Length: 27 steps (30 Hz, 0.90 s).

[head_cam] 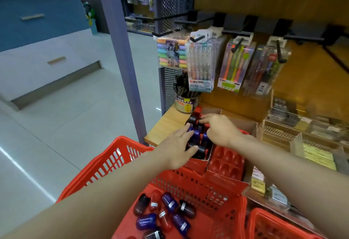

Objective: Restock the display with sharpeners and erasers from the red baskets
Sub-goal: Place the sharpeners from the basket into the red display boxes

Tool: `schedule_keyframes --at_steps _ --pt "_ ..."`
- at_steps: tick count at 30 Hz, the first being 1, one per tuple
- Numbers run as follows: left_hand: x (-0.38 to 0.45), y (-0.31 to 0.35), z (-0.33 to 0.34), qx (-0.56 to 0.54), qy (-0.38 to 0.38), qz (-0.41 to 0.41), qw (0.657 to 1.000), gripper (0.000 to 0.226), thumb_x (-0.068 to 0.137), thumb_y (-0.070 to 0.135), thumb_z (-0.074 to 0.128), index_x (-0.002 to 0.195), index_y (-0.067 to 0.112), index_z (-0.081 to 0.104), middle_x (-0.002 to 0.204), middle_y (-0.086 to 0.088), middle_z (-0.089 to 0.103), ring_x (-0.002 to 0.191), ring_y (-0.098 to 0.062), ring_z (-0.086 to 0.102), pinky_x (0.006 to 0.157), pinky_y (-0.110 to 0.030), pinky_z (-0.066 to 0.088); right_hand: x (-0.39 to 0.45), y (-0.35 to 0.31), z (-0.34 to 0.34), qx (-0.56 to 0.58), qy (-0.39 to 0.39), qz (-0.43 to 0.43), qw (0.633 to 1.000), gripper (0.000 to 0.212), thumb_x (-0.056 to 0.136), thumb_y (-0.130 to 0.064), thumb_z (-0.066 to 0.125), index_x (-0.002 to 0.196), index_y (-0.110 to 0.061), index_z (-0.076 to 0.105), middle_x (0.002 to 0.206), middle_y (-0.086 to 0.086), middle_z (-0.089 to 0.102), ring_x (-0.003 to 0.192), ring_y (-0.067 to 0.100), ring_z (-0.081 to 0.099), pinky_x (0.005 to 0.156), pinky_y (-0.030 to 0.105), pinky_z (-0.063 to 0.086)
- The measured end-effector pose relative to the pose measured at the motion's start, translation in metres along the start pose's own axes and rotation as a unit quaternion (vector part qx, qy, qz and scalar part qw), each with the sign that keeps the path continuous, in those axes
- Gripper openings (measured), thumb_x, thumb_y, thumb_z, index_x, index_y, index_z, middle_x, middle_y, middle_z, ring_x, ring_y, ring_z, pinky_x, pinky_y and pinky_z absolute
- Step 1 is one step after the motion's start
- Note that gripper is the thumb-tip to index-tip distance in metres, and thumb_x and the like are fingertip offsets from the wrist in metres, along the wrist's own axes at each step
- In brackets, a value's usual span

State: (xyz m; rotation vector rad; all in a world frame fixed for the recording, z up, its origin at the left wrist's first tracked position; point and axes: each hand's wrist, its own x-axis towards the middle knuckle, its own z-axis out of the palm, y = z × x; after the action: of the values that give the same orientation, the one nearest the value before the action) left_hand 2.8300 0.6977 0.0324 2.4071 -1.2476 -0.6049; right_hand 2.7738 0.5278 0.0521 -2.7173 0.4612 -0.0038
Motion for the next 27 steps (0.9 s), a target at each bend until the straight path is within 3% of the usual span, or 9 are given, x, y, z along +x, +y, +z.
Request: schedule_keyframes --at_steps 4,8,11,14,18,21,24,26,27 --pt "0.006 -0.005 0.002 -0.010 0.042 0.016 0.999 0.062 0.103 0.043 0.041 0.156 0.019 0.021 0.165 0.006 0.001 0.151 -0.013 0.000 0.123 -0.031 0.008 0.018 0.007 -0.011 0.042 0.083 0.053 0.994 0.040 0.099 -0.009 0.046 0.137 -0.019 0.055 0.143 0.007 0.051 0.134 0.025 0.044 0.113 0.033 0.034" --pt "0.034 -0.007 -0.001 0.039 0.079 0.043 0.995 0.063 0.103 0.043 0.041 0.156 0.014 0.022 0.165 0.001 0.005 0.152 -0.015 0.002 0.123 -0.032 0.007 0.053 0.007 -0.017 0.018 0.055 0.075 0.995 0.039 0.097 -0.022 0.058 0.136 -0.028 0.056 0.141 0.003 0.054 0.125 0.024 0.053 0.103 0.033 0.045" --pt "0.048 -0.009 0.003 0.055 0.084 0.052 0.994 0.065 0.102 0.046 0.041 0.155 0.011 0.025 0.165 0.002 0.008 0.151 -0.015 0.011 0.122 -0.033 0.014 0.073 0.006 -0.010 -0.010 0.033 0.049 0.998 0.038 0.091 -0.030 0.068 0.129 -0.028 0.063 0.138 -0.001 0.058 0.127 0.020 0.053 0.103 0.030 0.044" --pt "0.050 -0.012 0.004 0.073 0.098 0.063 0.991 0.065 0.100 0.049 0.042 0.152 0.011 0.031 0.164 0.003 0.015 0.147 -0.017 0.022 0.121 -0.038 0.020 0.084 0.005 -0.002 -0.017 0.025 0.042 0.999 0.035 0.086 -0.030 0.073 0.121 -0.025 0.068 0.134 0.000 0.061 0.124 0.020 0.055 0.101 0.030 0.045" --pt "0.053 -0.009 -0.003 0.090 0.090 0.051 0.991 0.062 0.100 0.048 0.042 0.150 0.012 0.035 0.163 0.001 0.019 0.147 -0.021 0.024 0.120 -0.040 0.020 0.080 0.004 -0.001 -0.018 0.098 0.040 0.994 0.025 0.088 -0.025 0.072 0.113 -0.024 0.070 0.126 0.002 0.065 0.117 0.021 0.058 0.094 0.031 0.048" --pt "0.050 -0.004 -0.010 0.067 0.077 0.038 0.994 0.062 0.098 0.042 0.051 0.150 0.012 0.035 0.162 -0.002 0.022 0.148 -0.021 0.020 0.121 -0.037 0.017 0.061 0.007 -0.016 0.044 0.139 0.099 0.984 0.018 0.088 -0.031 0.071 0.106 -0.028 0.068 0.117 0.000 0.066 0.109 0.020 0.060 0.083 0.026 0.046" --pt "0.038 0.001 -0.014 -0.085 0.149 0.031 0.985 0.058 0.091 0.025 0.067 0.143 0.014 0.045 0.150 -0.002 0.042 0.139 -0.018 0.036 0.112 -0.021 0.025 0.029 0.012 -0.033 0.160 0.146 0.189 0.958 0.009 0.086 -0.032 0.074 0.091 -0.032 0.066 0.106 -0.003 0.068 0.092 0.016 0.064 0.078 0.026 0.050" --pt "0.025 0.008 -0.014 -0.192 0.199 -0.007 0.961 0.054 0.089 0.023 0.071 0.138 0.018 0.049 0.136 0.004 0.050 0.124 -0.008 0.044 0.098 -0.014 0.031 0.007 0.012 -0.040 0.327 0.164 0.216 0.905 0.006 0.087 -0.024 0.074 0.089 -0.024 0.069 0.101 0.004 0.071 0.080 0.015 0.068 0.071 0.027 0.056" --pt "0.019 0.014 -0.014 -0.254 0.203 -0.027 0.945 0.054 0.088 0.024 0.073 0.137 0.020 0.050 0.132 0.006 0.051 0.121 -0.006 0.046 0.096 -0.015 0.035 -0.004 0.009 -0.043 0.431 0.147 0.223 0.862 0.005 0.088 -0.017 0.072 0.091 -0.017 0.068 0.102 0.010 0.071 0.078 0.016 0.070 0.070 0.027 0.058"
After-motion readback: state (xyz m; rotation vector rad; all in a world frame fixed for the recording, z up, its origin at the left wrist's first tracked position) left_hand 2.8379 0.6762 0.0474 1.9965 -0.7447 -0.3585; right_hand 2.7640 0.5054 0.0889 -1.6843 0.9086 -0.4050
